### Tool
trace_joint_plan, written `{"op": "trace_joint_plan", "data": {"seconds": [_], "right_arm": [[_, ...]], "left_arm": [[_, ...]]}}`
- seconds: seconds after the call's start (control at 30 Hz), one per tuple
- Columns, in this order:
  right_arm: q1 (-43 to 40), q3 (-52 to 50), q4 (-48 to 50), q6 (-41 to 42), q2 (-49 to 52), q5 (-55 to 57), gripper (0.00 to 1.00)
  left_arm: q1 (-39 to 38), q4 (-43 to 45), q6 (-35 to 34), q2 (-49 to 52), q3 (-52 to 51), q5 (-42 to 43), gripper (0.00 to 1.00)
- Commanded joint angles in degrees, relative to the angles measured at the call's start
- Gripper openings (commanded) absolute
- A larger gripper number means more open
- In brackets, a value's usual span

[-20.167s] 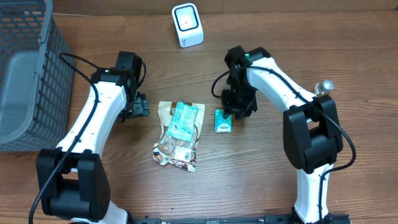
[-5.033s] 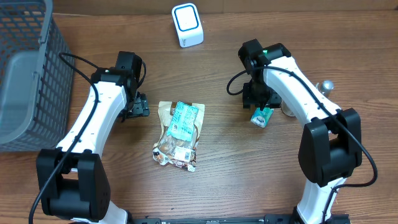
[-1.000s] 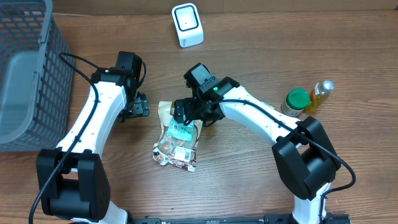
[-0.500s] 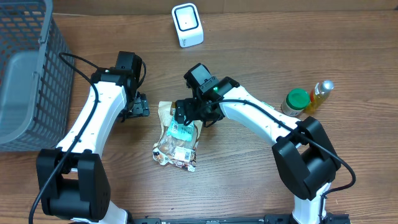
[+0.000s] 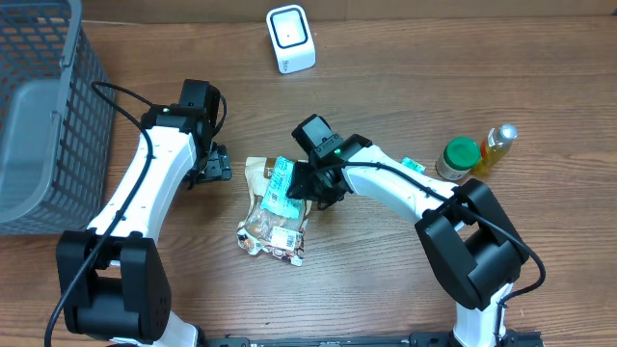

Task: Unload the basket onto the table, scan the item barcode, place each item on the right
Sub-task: 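Grasp the small teal packet on the bag with the right gripper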

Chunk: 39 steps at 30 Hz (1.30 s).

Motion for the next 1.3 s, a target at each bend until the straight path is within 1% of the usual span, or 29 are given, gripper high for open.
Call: {"op": "trace_joint_plan", "data": {"seconds": [0.0,0.1,0.33,0.57,0.6,0.67,0.9,1.0,1.17,1.23,1.27], "right_arm": [[0.04,-0.72,1.09,3.34,0.07,0.02,0.42],[0.04,-0.72,1.29,3.34,0.07,0.04,0.42],[0.07,-0.72,3.23,3.34,0.07,0.98,0.36],[0.07,-0.76,4.57,3.37,0.07,2.51,0.37],[0.07,-0.76,4.57,3.37,0.07,2.71,0.38],[0.07,-0.76,5.33,3.34,0.07,2.67,0.47],[0.07,-2.08,8.07,3.58,0.07,4.35,0.47],[0.07,-5.16,10.69,7.91,0.07,4.37,0.4],[0.04,-6.8,12.61,9.16,0.07,4.35,0.28],[-0.07,-6.8,12.59,9.14,0.07,3.87,0.14],[-0.2,-6.8,12.39,9.11,0.04,3.89,0.05]], "left_arm": [[0.09,0.07,-0.76,-1.07,0.98,-0.76,1.0],[0.11,0.07,-0.76,-1.07,0.98,-0.76,1.0],[0.11,0.07,-0.79,-1.07,0.98,-0.76,1.0],[0.11,0.07,-0.76,-1.07,0.98,-0.76,1.0],[0.11,0.07,-0.76,-1.07,0.98,-0.76,1.0],[0.11,0.07,-0.79,-1.07,0.98,-0.76,1.0],[0.11,0.07,-0.76,-1.07,0.98,-0.76,1.0],[0.11,0.07,-0.76,-1.07,0.98,-0.76,0.99],[0.11,0.07,-0.79,-1.07,0.98,-0.76,0.99],[0.09,0.07,-0.76,-1.07,0.98,-0.76,1.0],[0.11,0.07,-0.76,-1.07,0.98,-0.76,1.0]]}}
